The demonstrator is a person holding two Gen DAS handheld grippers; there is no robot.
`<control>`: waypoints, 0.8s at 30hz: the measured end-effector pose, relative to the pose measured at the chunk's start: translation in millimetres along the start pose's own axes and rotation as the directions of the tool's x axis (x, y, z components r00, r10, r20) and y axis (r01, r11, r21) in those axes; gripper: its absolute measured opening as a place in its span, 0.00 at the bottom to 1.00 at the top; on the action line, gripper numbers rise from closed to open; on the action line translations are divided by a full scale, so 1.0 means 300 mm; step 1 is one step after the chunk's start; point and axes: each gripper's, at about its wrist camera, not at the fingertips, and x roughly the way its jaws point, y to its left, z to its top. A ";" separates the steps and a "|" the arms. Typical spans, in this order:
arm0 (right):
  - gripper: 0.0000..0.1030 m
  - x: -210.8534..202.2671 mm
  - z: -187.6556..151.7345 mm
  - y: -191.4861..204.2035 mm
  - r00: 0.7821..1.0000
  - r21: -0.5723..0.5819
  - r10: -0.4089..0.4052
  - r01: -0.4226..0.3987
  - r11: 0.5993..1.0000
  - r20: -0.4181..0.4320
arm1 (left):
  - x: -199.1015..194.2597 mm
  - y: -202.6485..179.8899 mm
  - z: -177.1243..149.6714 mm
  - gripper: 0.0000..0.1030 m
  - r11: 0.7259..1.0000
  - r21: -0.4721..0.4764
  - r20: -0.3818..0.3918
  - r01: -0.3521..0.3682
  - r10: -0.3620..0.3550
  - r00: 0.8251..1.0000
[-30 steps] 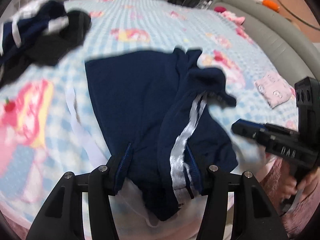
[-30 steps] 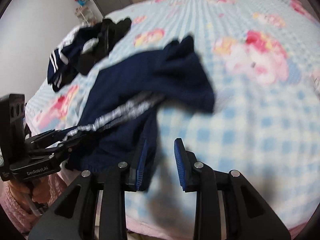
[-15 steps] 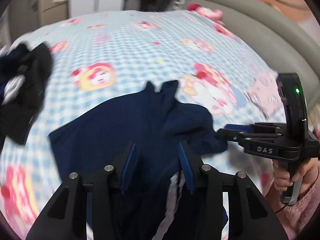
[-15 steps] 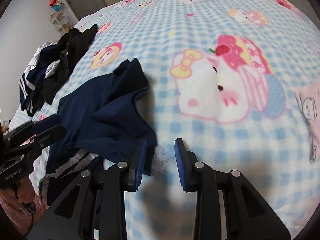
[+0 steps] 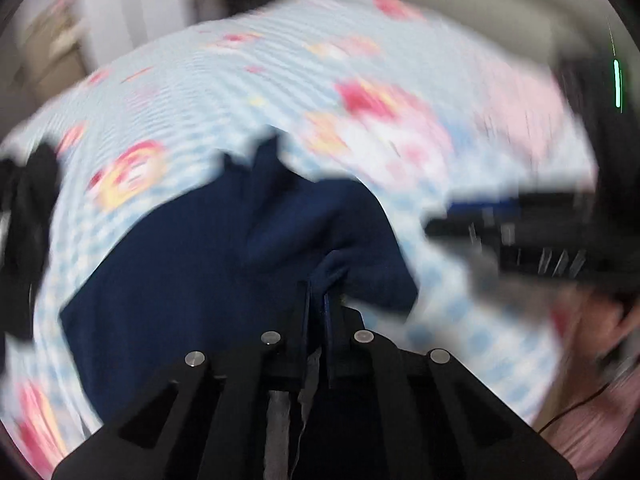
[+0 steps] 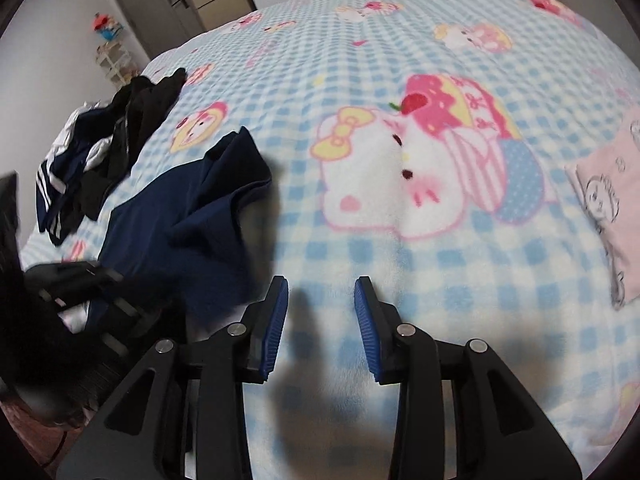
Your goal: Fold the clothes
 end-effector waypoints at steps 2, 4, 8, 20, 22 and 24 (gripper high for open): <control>0.34 -0.004 0.015 0.012 1.000 -0.011 0.010 -0.010 1.000 0.002 | -0.082 0.129 -0.007 0.06 0.985 -0.167 0.083 0.036 -0.022 0.996; 0.34 -0.004 0.042 0.032 0.999 -0.017 0.033 -0.032 0.999 0.002 | -0.097 0.222 -0.033 0.06 0.969 -0.244 0.091 0.029 -0.007 0.996; 0.34 0.018 0.108 0.106 0.999 -0.068 0.044 -0.044 0.997 -0.002 | -0.127 0.408 -0.086 0.06 0.920 -0.392 0.103 0.016 0.027 0.994; 0.54 0.290 0.273 0.240 0.975 0.029 0.198 -0.196 0.980 -0.103 | -0.091 0.660 -0.204 0.55 0.798 -0.602 0.061 0.008 0.036 0.997; 0.62 0.345 0.293 0.251 0.973 0.043 0.201 -0.197 0.979 -0.114 | -0.089 0.681 -0.205 0.55 0.794 -0.608 0.060 -0.009 0.058 0.997; 0.63 0.399 0.310 0.264 0.974 0.035 0.188 -0.185 0.982 -0.124 | -0.085 0.699 -0.204 0.55 0.794 -0.607 0.051 -0.035 0.083 0.995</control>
